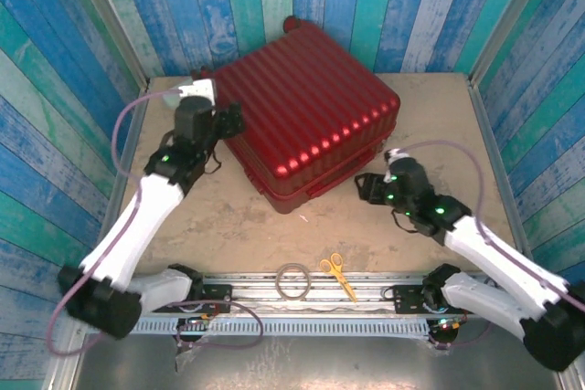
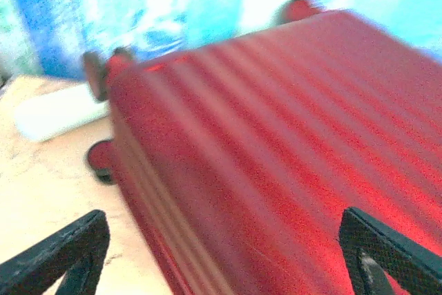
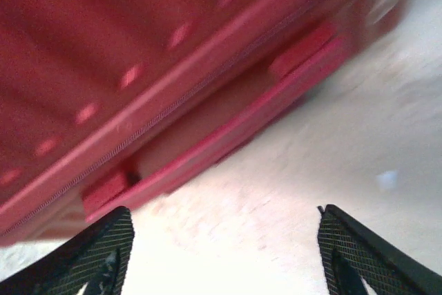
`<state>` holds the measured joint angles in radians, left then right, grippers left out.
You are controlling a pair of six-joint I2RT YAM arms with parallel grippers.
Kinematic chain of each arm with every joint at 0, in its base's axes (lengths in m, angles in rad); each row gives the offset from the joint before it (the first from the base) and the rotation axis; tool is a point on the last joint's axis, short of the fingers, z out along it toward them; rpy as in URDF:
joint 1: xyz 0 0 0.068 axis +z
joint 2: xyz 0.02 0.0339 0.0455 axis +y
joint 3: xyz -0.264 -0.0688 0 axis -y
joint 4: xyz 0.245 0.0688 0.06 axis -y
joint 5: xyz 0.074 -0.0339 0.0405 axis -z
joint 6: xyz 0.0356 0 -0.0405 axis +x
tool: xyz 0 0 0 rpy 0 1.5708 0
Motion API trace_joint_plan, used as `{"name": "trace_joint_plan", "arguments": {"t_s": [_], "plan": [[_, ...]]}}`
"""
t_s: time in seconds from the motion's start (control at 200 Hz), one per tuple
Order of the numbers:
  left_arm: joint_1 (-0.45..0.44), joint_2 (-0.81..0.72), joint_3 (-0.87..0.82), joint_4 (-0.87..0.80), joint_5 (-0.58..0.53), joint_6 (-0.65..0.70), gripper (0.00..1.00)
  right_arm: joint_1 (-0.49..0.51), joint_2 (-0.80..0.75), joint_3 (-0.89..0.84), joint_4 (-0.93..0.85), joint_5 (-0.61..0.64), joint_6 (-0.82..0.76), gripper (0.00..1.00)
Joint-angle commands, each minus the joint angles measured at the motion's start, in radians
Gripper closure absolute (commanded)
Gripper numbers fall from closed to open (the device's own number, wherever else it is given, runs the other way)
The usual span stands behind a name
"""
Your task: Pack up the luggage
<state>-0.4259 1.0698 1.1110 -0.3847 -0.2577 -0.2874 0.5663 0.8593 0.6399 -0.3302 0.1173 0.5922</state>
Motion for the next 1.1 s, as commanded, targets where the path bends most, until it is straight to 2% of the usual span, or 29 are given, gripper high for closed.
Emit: {"name": "trace_joint_plan", "arguments": {"t_s": [0.0,0.075,0.205,0.255,0.305,0.376,0.481,0.591,0.706,0.901,1.092], "plan": [[-0.21,-0.074,0.099,-0.241,0.032,0.094,0.14,-0.098,-0.122,0.031,-0.171,0.155,-0.145,0.22],[-0.371,-0.006,0.183,-0.376,0.002,0.026,0.19,-0.23,-0.166,0.06,-0.17,0.099,-0.203,0.2],[-0.779,0.193,0.318,-0.532,-0.21,-0.013,0.18,-0.454,-0.134,0.131,-0.17,-0.102,-0.285,0.17],[-0.867,0.312,0.388,-0.57,-0.232,-0.026,0.16,-0.519,-0.099,0.154,-0.169,-0.188,-0.3,0.17],[-0.915,0.438,0.474,-0.614,-0.248,-0.046,0.14,-0.563,-0.067,0.166,-0.169,-0.278,-0.297,0.17],[-0.931,0.638,0.612,-0.699,-0.232,-0.06,0.1,-0.618,-0.041,0.167,-0.162,-0.369,-0.287,0.16],[-0.93,0.916,0.795,-0.838,-0.26,-0.071,0.04,-0.667,-0.049,0.143,-0.148,-0.422,-0.267,0.16],[-0.907,1.087,0.907,-0.852,-0.16,-0.014,0.03,-0.692,-0.081,0.128,-0.155,-0.413,-0.285,0.16],[-0.854,1.129,0.947,-0.815,-0.108,-0.01,0.03,-0.715,-0.088,0.146,-0.193,-0.402,-0.321,0.16],[-0.764,1.141,0.984,-0.828,-0.166,-0.053,0.04,-0.721,-0.06,0.135,-0.186,-0.412,-0.33,0.16],[-0.721,1.15,0.903,-0.798,-0.19,-0.051,0.04,-0.723,-0.01,0.13,-0.171,-0.413,-0.328,0.17]]}}
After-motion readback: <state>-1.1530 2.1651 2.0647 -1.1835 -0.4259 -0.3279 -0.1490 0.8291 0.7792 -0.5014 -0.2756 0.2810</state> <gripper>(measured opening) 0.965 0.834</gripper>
